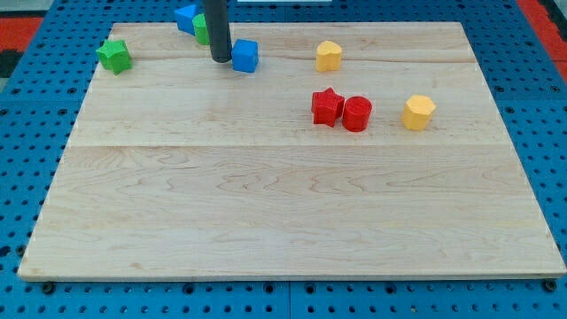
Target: Move the yellow hexagon right to the yellow heart
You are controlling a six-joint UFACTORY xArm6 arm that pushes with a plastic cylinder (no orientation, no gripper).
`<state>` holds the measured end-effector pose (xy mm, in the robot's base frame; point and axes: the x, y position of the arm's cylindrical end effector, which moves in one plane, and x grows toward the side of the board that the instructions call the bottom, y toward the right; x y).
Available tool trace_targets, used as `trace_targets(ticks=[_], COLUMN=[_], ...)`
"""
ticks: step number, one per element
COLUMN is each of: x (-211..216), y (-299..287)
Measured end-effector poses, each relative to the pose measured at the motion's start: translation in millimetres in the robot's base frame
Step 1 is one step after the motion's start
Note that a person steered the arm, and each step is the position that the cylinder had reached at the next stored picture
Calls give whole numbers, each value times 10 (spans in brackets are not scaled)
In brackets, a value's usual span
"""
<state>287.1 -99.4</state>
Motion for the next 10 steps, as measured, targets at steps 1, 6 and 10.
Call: trace_targets(ticks=[1,6,10], x=[970,764,168], y=[-30,2870,2960])
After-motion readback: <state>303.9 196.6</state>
